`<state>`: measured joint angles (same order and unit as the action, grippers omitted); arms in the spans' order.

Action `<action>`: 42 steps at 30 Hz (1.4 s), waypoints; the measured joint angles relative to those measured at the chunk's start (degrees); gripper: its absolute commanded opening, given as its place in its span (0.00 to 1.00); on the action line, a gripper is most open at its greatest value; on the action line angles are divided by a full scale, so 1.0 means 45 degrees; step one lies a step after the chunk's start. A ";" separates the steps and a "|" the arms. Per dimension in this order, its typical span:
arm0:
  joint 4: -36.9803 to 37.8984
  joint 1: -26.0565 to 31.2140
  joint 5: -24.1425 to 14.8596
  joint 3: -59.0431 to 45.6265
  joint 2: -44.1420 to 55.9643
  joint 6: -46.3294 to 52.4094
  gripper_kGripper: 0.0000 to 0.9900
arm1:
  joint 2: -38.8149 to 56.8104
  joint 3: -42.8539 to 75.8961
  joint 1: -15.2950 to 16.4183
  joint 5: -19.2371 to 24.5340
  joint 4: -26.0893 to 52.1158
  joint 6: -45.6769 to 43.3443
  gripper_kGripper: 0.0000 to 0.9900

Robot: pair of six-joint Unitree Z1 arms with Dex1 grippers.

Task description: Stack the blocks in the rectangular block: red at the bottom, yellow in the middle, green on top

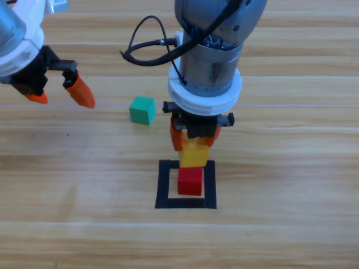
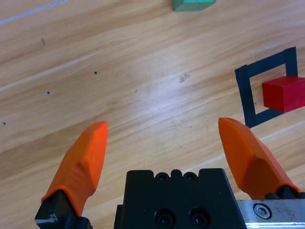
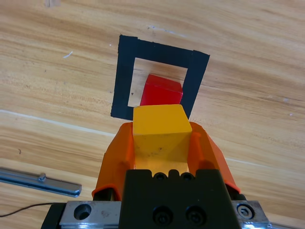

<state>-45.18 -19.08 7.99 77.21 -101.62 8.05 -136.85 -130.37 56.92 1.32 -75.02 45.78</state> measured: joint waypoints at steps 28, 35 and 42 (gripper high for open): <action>0.0892 0.0000 0.0564 -0.0460 -0.0804 -0.0150 1.00 | -0.0788 -0.0542 0.0035 0.0517 -0.0144 0.0891 0.00; 0.1115 0.0000 0.0633 -0.0575 -0.0849 -0.0155 1.00 | -0.1111 -0.0818 0.0035 0.0517 -0.0228 0.0892 0.00; 0.1115 0.0000 0.0744 -0.0575 -0.0850 -0.0279 1.00 | -0.1111 -0.0854 0.0035 0.0517 -0.0299 0.0892 0.00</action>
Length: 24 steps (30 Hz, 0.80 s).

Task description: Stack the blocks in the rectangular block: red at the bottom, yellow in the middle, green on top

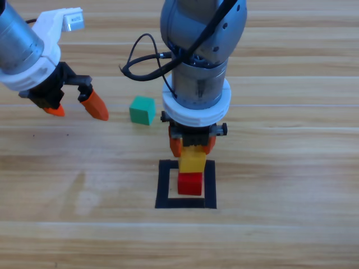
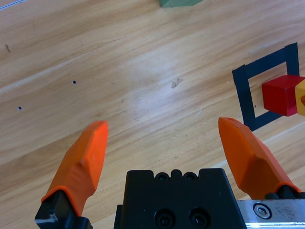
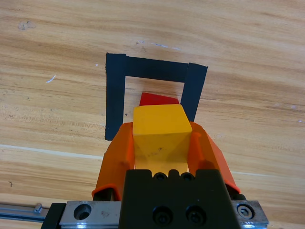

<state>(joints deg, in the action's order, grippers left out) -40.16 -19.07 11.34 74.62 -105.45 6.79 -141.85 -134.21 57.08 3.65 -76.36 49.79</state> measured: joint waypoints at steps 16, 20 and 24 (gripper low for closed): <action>0.0023 0.0006 0.0036 0.0000 -0.0297 -0.0133 1.00 | 0.0000 0.0000 0.0002 -0.0002 -0.0015 0.0024 0.00; 0.0046 0.0006 0.0041 0.0000 -0.0298 -0.0133 1.00 | 0.0000 0.0000 0.0004 -0.0002 -0.0015 0.0024 0.00; 0.0076 0.0006 0.0042 0.0000 -0.0336 -0.0135 1.00 | 0.0000 0.0000 0.0038 -0.0002 -0.0015 0.0024 0.00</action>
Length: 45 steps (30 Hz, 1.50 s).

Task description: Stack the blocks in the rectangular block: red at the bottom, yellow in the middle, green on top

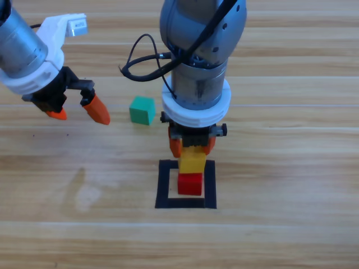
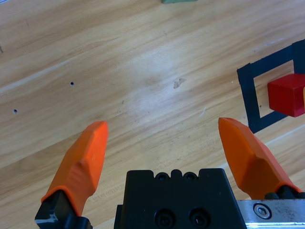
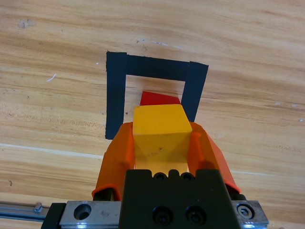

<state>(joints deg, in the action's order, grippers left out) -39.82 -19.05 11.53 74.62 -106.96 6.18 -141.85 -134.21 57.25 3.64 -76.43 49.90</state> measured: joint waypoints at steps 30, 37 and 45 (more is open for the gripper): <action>0.0095 0.0032 0.0002 0.0000 -0.0223 -0.0053 1.00 | -0.0015 0.0075 0.0067 0.0001 -0.0001 0.0089 0.00; 0.0128 0.0033 0.0003 -0.0001 -0.0235 -0.0053 1.00 | -0.0088 0.0075 0.0072 0.0001 -0.0001 0.0088 0.00; 0.0130 0.0035 0.0019 -0.0001 -0.0236 -0.0053 1.00 | -0.0088 0.0084 0.0103 0.0001 -0.0001 0.0088 0.00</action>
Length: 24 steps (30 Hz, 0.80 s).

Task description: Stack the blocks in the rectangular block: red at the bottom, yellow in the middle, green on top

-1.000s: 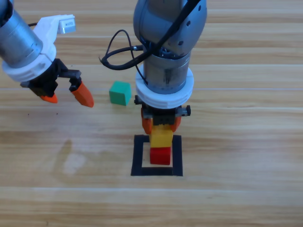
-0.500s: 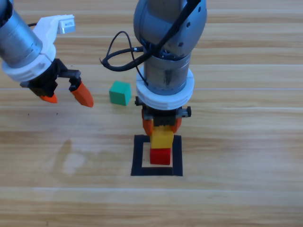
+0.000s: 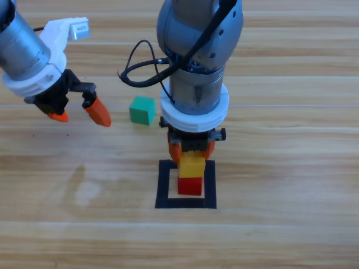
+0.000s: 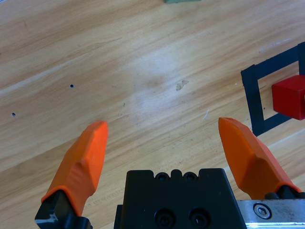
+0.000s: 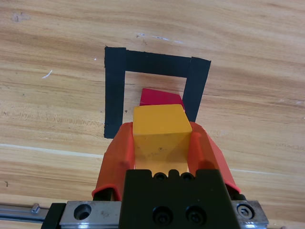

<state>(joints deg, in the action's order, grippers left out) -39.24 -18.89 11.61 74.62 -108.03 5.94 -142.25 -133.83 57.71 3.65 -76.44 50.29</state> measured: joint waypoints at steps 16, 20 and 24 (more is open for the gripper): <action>0.0009 0.0096 0.0001 -0.0013 -0.0010 -0.0002 1.00 | -0.0137 0.0001 0.0012 0.0000 -0.0001 0.0000 1.00; 0.0014 0.0112 0.0001 -0.0013 -0.0062 -0.0002 1.00 | -0.0239 0.0000 0.0017 0.0000 -0.0001 -0.0019 1.00; 0.0017 0.0114 0.0001 -0.0014 -0.0083 -0.0002 1.00 | -0.0294 -0.0007 0.0031 0.0046 -0.0004 -0.0218 1.00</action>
<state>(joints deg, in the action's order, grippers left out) -39.17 -18.38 11.62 74.55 -108.40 5.93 -143.57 -133.87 57.85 3.85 -76.46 49.31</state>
